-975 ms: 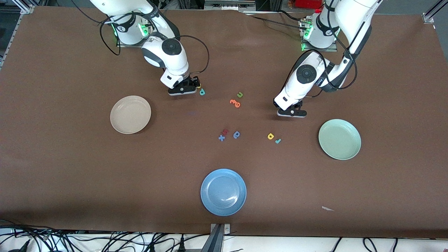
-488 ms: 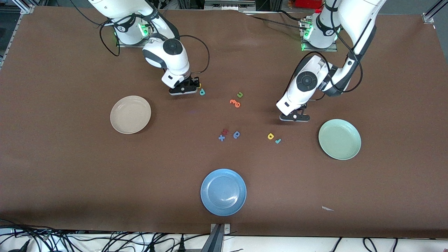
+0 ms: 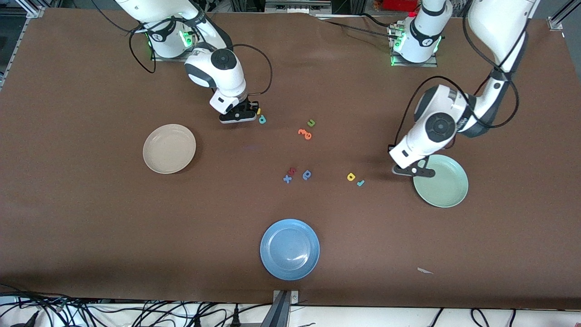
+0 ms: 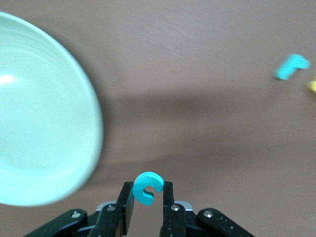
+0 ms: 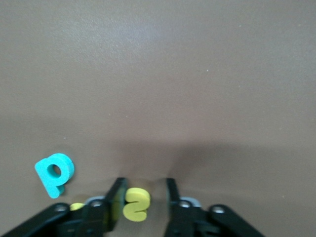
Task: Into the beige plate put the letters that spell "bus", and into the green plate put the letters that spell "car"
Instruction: 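Lower the cyan c onto the green plate and open the left gripper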
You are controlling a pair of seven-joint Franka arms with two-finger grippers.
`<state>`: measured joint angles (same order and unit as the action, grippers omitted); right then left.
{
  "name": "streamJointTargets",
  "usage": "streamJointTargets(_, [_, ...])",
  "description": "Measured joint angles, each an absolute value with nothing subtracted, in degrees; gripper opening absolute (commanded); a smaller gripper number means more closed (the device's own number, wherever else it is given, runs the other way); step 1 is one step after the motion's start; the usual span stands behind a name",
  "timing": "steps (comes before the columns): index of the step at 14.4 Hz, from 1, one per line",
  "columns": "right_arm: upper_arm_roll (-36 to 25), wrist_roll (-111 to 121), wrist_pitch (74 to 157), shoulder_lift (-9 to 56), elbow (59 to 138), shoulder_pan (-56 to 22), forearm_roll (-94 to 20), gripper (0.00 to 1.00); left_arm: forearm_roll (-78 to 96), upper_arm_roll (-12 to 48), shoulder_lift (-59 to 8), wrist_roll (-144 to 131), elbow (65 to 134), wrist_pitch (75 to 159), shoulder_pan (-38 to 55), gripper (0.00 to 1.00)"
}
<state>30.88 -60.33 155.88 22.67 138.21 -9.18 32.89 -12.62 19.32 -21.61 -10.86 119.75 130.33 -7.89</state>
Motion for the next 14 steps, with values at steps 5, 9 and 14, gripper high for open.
streamJointTargets(5, [30.9,-60.4,155.9,22.7,138.2,-9.1,32.9,0.00,-12.6,19.1,-22.3,5.6,116.4,130.3,-18.5,0.11])
streamJointTargets(9, [30.7,-60.0,155.3,21.8,138.0,-8.0,33.6,0.00,-12.7,19.2,-26.0,6.9,113.6,130.4,-19.2,1.00])
streamJointTargets(14, [30.8,-60.9,153.9,20.5,138.0,-7.3,33.7,1.00,-12.1,20.0,-27.8,4.9,108.9,129.4,-18.6,1.00])
